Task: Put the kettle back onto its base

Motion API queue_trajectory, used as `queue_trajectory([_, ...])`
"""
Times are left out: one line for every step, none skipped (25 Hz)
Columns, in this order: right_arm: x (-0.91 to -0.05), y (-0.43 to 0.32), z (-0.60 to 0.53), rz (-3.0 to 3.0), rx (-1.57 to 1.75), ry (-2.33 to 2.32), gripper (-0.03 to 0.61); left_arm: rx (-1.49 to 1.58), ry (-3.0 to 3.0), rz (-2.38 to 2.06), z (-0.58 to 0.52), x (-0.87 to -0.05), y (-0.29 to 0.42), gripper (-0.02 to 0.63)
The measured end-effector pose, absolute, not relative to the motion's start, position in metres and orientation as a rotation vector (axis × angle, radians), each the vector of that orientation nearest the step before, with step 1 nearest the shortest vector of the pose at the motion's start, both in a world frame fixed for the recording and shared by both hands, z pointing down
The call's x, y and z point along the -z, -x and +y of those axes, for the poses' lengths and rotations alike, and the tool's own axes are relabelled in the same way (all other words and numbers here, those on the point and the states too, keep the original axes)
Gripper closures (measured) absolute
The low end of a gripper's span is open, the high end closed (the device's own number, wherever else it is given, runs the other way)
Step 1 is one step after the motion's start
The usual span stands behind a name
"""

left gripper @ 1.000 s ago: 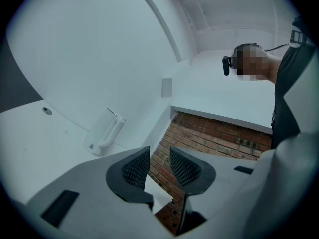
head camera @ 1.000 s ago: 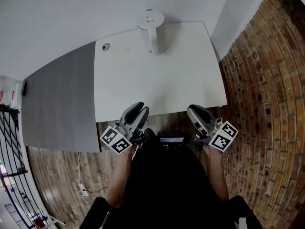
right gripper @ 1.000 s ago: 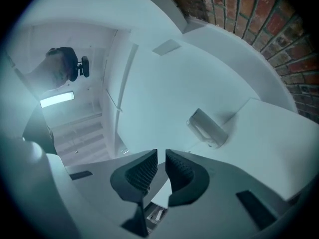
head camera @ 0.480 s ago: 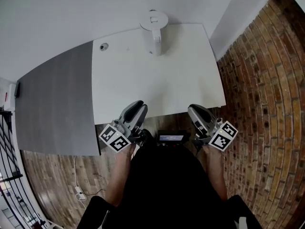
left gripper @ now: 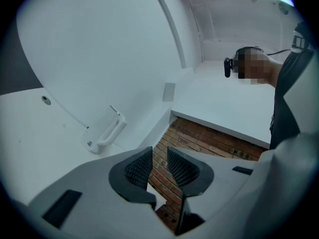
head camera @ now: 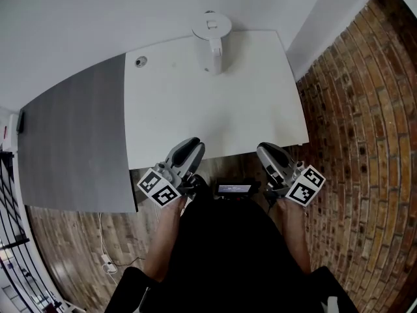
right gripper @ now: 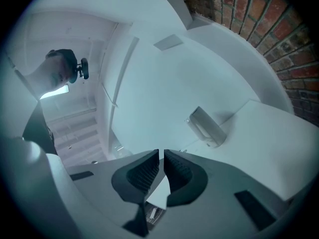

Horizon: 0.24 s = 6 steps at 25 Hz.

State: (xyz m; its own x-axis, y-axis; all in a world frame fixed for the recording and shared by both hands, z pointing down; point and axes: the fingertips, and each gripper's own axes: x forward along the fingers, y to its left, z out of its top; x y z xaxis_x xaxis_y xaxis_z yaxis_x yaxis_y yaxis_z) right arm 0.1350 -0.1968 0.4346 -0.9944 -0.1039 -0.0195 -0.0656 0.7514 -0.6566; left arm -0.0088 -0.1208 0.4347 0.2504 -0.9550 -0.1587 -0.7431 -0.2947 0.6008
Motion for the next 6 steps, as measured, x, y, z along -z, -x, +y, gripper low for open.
queue_trajectory([-0.4346,-0.1343,-0.1963,2.890,1.079,0.139,0.538,0.711,-2.129,-1.548,-0.1208,-0.4339,0.0091,0.509])
queue_trajectory([-0.4347,-0.1331,-0.1957,2.892,1.077,0.138,0.538,0.711,-2.131,-1.546,-0.1207,-0.4337,0.0099,0.509])
queue_trajectory([-0.4350,-0.1317,-0.1951,2.893,1.076,0.136,0.538,0.711,-2.131,-1.545,-0.1204,-0.4340,0.0111,0.511])
queue_trajectory([-0.4353,-0.1301,-0.1945,2.894,1.075,0.135,0.538,0.710,-2.130,-1.545,-0.1200,-0.4347,0.0125,0.511])
queue_trajectory([-0.4356,-0.1284,-0.1938,2.895,1.075,0.134,0.538,0.710,-2.129,-1.545,-0.1194,-0.4354,0.0140,0.512])
queue_trajectory([-0.4359,-0.1268,-0.1932,2.895,1.076,0.133,0.538,0.709,-2.127,-1.545,-0.1189,-0.4362,0.0155,0.512])
